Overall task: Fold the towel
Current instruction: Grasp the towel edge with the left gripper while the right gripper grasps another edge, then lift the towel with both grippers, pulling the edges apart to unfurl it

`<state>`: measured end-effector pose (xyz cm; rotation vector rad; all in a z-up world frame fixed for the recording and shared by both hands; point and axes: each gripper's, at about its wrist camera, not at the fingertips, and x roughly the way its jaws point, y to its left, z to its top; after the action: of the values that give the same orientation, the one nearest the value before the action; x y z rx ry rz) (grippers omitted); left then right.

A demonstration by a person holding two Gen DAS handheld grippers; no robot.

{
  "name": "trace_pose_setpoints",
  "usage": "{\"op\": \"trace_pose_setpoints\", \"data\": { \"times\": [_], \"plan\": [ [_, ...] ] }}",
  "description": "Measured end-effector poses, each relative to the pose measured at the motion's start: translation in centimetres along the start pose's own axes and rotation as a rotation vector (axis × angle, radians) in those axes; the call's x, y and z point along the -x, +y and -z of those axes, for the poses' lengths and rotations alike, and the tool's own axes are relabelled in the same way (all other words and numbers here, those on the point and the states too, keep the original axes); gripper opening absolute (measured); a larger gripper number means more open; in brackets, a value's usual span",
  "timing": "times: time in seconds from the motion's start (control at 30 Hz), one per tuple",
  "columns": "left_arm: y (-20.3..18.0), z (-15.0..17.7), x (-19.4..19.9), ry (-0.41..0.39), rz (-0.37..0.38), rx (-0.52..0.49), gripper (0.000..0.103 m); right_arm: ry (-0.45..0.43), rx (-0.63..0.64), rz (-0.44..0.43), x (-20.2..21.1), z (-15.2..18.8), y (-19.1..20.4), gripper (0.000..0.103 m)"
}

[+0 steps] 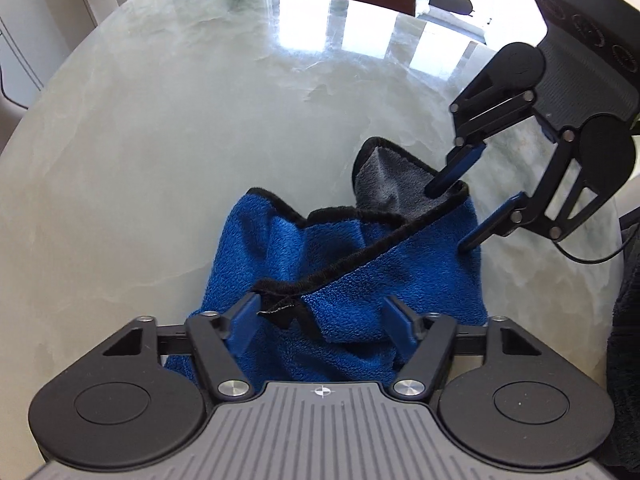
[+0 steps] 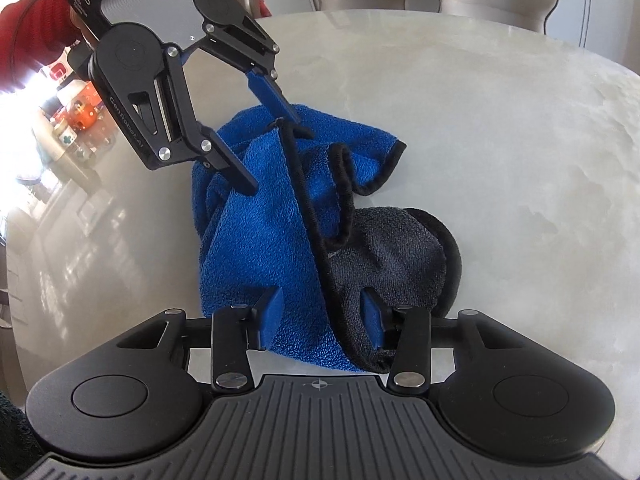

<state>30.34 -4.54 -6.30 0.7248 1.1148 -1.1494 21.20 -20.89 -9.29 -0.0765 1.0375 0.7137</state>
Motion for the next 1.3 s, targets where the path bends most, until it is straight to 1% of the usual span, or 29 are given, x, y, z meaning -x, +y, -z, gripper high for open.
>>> {"op": "trace_pose_setpoints", "data": {
  "times": [0.03,0.07,0.1,0.13,0.17,0.23,0.37,0.4,0.53,0.63,0.67,0.73,0.8,0.87,0.93,1.0,1.07,1.1,1.13,1.2,1.3],
  "plan": [
    [-0.3,0.0,0.2,-0.008,0.001,-0.014,0.054,-0.002,0.005,-0.006,0.0,0.0,0.1,0.025],
    [-0.6,0.1,0.4,-0.015,0.000,-0.030,0.052,-0.005,0.013,-0.014,0.0,0.0,0.2,0.019],
    [-0.9,0.1,0.7,-0.022,-0.003,-0.041,0.048,-0.008,0.020,-0.020,0.0,0.0,0.3,0.014],
    [-1.2,0.2,0.9,-0.030,-0.006,-0.052,0.043,-0.013,0.026,-0.024,0.1,0.0,0.4,0.013],
    [-1.5,0.2,1.2,-0.037,-0.009,-0.061,0.042,-0.016,0.030,-0.029,0.2,0.0,0.5,0.013],
    [-1.9,0.3,1.8,-0.056,-0.012,-0.061,0.035,-0.023,0.030,-0.034,0.4,0.0,0.6,0.011],
    [-2.9,0.8,3.6,-0.112,-0.018,-0.046,0.028,-0.040,0.022,-0.024,1.2,0.2,0.7,0.011],
    [-3.0,0.9,3.9,-0.123,-0.019,-0.039,0.027,-0.045,0.017,-0.020,1.4,0.2,0.7,0.011],
    [-3.9,1.8,6.4,-0.198,-0.011,0.047,0.022,-0.056,0.005,-0.014,2.1,0.5,0.8,0.011],
    [-4.7,2.7,7.6,-0.225,-0.017,0.085,0.019,-0.062,0.004,-0.022,2.5,0.6,1.1,0.014],
    [-5.1,3.2,7.9,-0.235,-0.023,0.099,0.019,-0.063,0.007,-0.023,2.5,0.7,1.2,0.017],
    [-6.1,4.1,8.7,-0.246,-0.042,0.122,0.018,-0.058,0.027,-0.020,2.6,0.6,1.6,0.034],
    [-6.9,5.0,9.4,-0.256,-0.062,0.145,0.018,-0.061,0.063,-0.018,2.5,0.5,2.0,0.041],
    [-7.5,5.9,10.1,-0.267,-0.076,0.179,0.017,-0.044,0.088,-0.039,2.3,0.4,2.3,0.044],
    [-8.1,6.6,10.7,-0.282,-0.083,0.208,0.017,-0.021,0.105,-0.050,1.6,0.3,2.5,0.050],
    [-8.6,7.5,11.3,-0.309,-0.084,0.238,0.017,-0.006,0.126,-0.029,0.7,0.1,2.8,0.050],
    [-9.0,7.8,11.7,-0.316,-0.095,0.255,0.017,0.002,0.149,-0.010,-0.2,0.2,3.0,0.050],
    [-9.2,7.9,11.8,-0.319,-0.104,0.264,0.017,0.003,0.153,-0.009,-0.5,0.3,3.1,0.048],
    [-9.3,8.0,11.8,-0.317,-0.111,0.269,0.017,0.003,0.156,-0.006,-0.8,0.4,3.1,0.035],
    [-9.5,8.3,11.9,-0.318,-0.129,0.283,0.017,0.002,0.151,0.000,-0.9,0.5,3.3,0.015],
    [-9.9,8.5,12.0,-0.332,-0.144,0.292,0.018,-0.042,0.140,-0.029,0.6,0.6,3.8,0.010]
  ]
}}
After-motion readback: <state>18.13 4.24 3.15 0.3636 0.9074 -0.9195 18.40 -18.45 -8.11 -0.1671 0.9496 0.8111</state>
